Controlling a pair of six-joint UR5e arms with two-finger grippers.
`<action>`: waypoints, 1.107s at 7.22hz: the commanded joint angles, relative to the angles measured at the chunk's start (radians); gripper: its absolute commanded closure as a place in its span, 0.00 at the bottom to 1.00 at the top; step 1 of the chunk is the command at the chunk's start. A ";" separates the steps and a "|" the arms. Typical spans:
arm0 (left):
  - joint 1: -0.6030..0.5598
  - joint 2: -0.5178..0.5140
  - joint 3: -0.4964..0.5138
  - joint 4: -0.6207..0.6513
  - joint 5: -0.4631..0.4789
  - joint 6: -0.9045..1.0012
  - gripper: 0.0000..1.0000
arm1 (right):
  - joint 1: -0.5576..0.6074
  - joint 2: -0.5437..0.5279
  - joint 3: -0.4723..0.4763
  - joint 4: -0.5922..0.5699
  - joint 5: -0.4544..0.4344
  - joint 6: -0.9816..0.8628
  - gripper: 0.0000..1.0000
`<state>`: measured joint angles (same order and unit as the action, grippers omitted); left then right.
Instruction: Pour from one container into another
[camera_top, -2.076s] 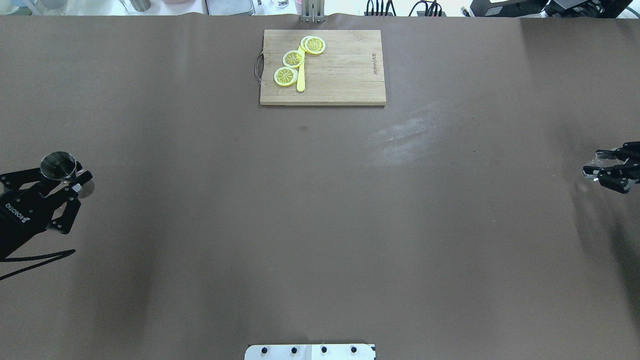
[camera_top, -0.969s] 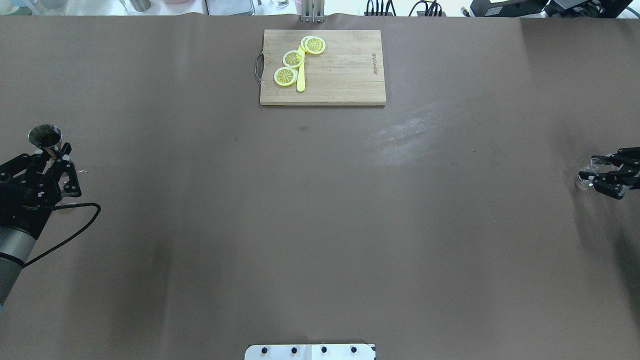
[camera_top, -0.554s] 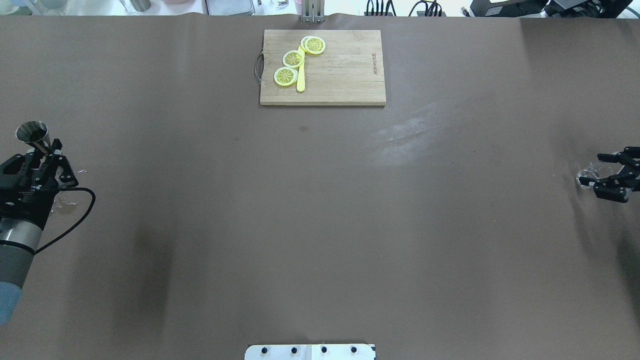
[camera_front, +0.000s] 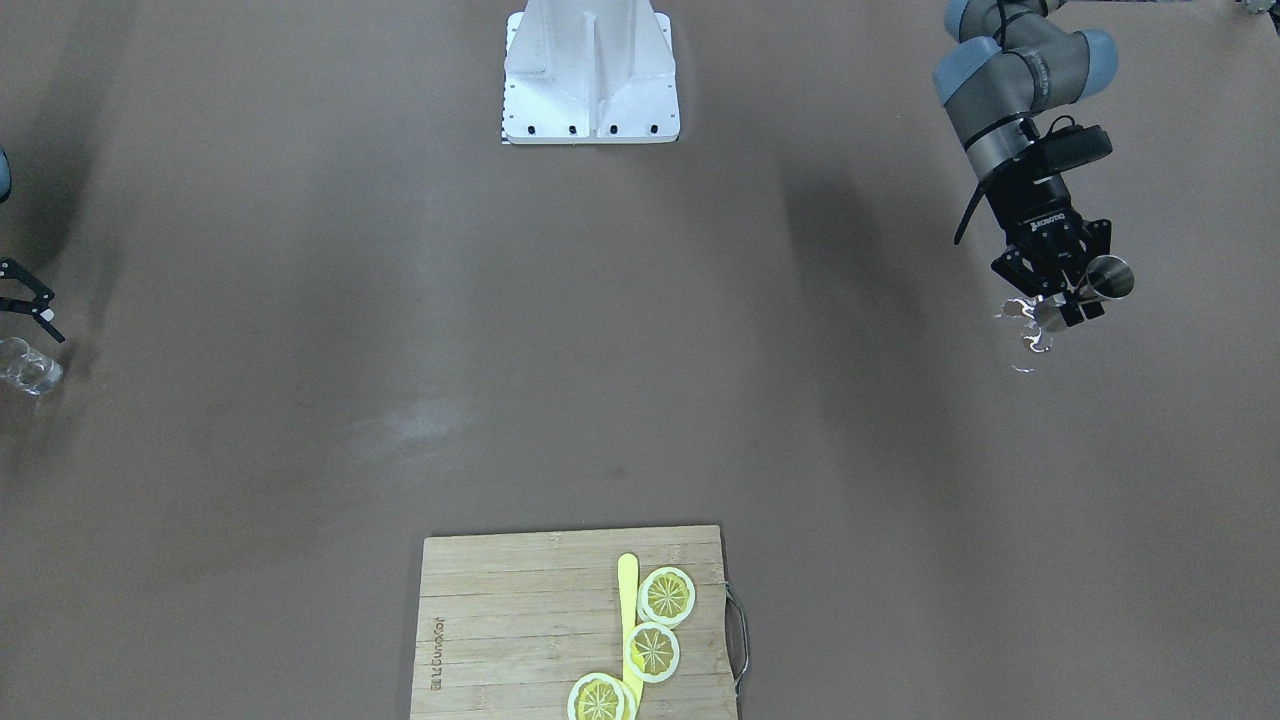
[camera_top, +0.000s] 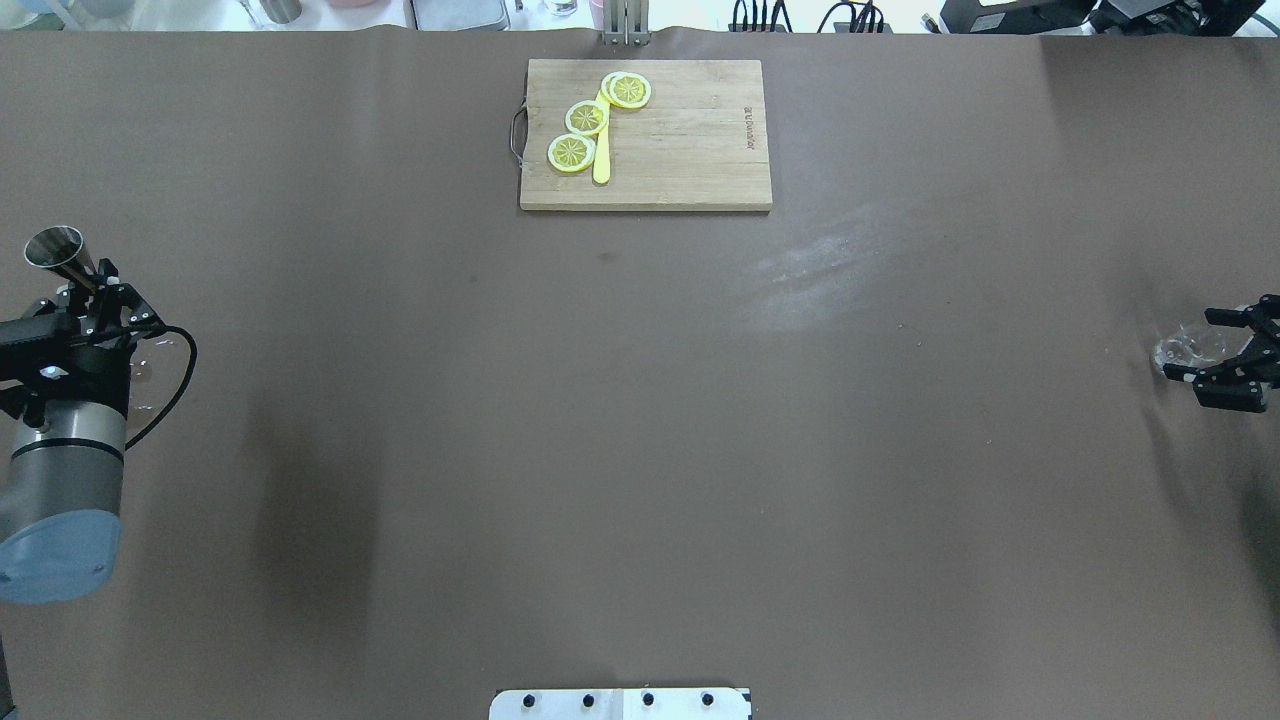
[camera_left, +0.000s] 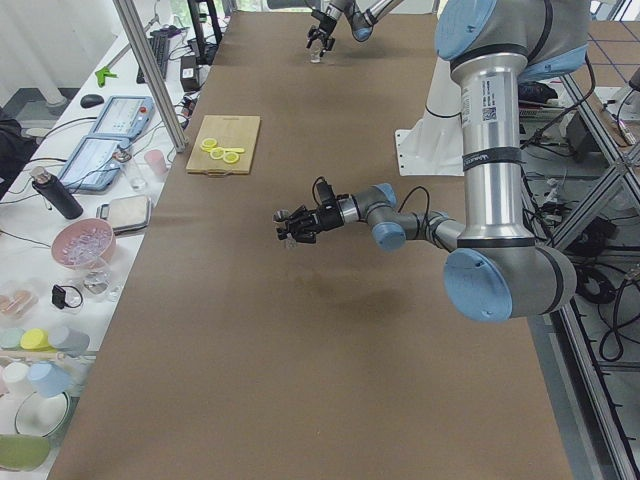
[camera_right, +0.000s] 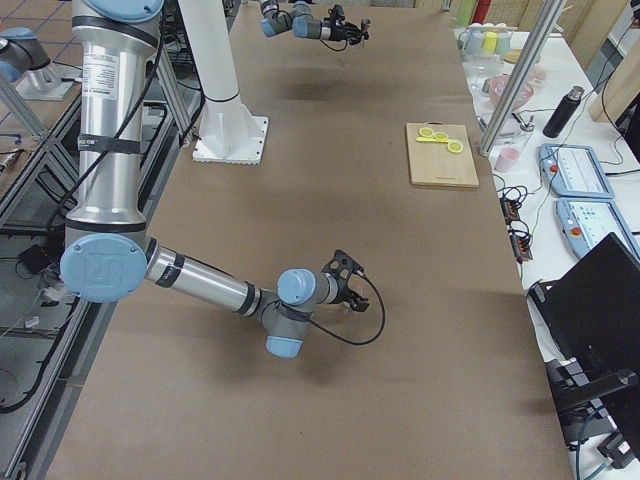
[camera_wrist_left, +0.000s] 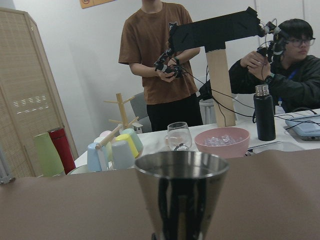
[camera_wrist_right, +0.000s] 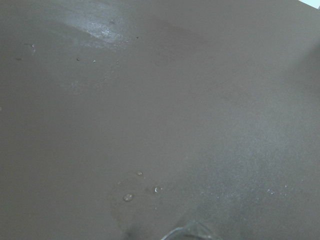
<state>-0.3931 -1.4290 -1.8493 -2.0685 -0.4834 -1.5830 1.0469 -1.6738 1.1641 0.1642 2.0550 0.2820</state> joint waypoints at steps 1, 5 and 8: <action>-0.051 -0.072 0.031 0.103 -0.061 -0.098 1.00 | 0.005 -0.039 0.011 0.008 0.023 0.000 0.00; -0.130 -0.250 0.241 0.177 -0.101 -0.153 1.00 | 0.140 -0.141 0.065 -0.058 0.172 0.000 0.00; -0.133 -0.316 0.298 0.177 -0.101 -0.187 0.90 | 0.228 -0.132 0.121 -0.280 0.314 -0.001 0.00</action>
<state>-0.5247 -1.7205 -1.5621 -1.8917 -0.5834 -1.7618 1.2390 -1.8103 1.2650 -0.0330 2.3109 0.2813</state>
